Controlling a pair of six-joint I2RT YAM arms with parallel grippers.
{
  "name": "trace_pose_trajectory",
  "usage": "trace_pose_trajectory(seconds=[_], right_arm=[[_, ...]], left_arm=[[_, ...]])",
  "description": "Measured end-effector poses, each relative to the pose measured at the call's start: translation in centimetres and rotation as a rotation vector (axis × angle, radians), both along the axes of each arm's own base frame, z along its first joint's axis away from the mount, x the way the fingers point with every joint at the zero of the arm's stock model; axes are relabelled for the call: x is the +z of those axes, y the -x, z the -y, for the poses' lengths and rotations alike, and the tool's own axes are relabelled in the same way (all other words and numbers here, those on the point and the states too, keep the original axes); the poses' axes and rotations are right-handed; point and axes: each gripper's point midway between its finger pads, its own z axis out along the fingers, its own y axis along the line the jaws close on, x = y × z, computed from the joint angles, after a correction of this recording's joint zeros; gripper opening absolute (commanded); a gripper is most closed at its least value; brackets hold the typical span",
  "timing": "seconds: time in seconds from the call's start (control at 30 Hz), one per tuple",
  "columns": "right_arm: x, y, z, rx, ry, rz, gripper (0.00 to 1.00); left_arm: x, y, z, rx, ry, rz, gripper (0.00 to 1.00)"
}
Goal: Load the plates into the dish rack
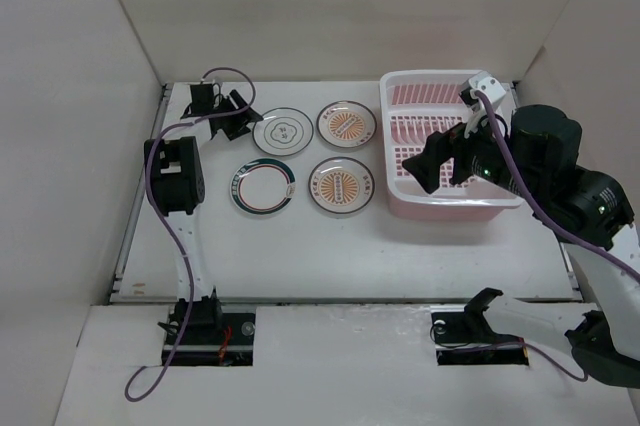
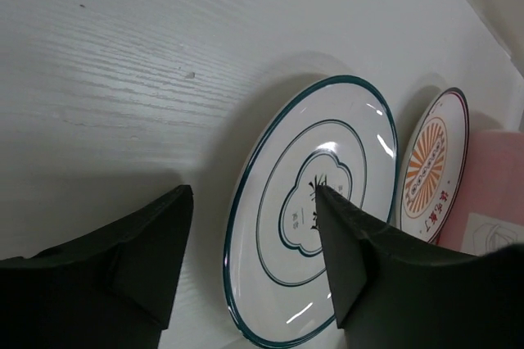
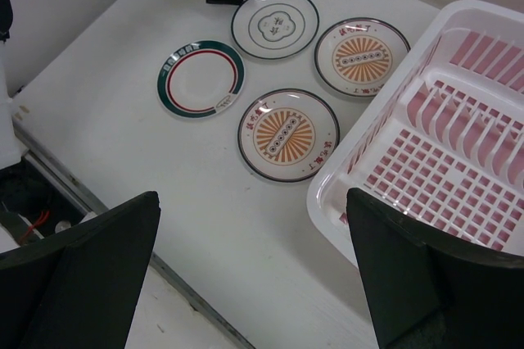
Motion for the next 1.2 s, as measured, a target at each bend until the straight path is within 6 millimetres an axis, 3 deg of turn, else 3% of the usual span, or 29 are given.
trace_pose_trajectory(seconds=[0.33, 0.37, 0.73, 1.07, 1.17, 1.2], right_arm=[[0.0, -0.1, 0.1, -0.011, 0.003, 0.001, 1.0], [0.0, -0.1, 0.1, -0.011, 0.003, 0.001, 1.0], [-0.7, -0.3, 0.1, -0.015, 0.014, -0.009, 1.0], [-0.9, -0.3, 0.2, -0.015, 0.023, -0.009, 1.0], [-0.8, -0.2, 0.3, -0.015, 0.02, -0.005, 1.0], [-0.7, -0.2, 0.3, -0.015, 0.019, -0.003, 1.0]], left_arm=[[-0.6, -0.1, -0.2, 0.022, -0.002, -0.011, 0.49], [-0.6, 0.0, -0.2, 0.022, -0.002, -0.011, 0.44], [-1.0, 0.5, 0.1, -0.005, 0.0, -0.017, 0.44], [-1.8, 1.4, 0.2, -0.026, -0.008, -0.048, 0.14], [-2.0, 1.7, 0.2, -0.029, -0.007, -0.061, 0.0], [-1.9, 1.7, 0.4, -0.036, 0.001, -0.062, 0.0]])
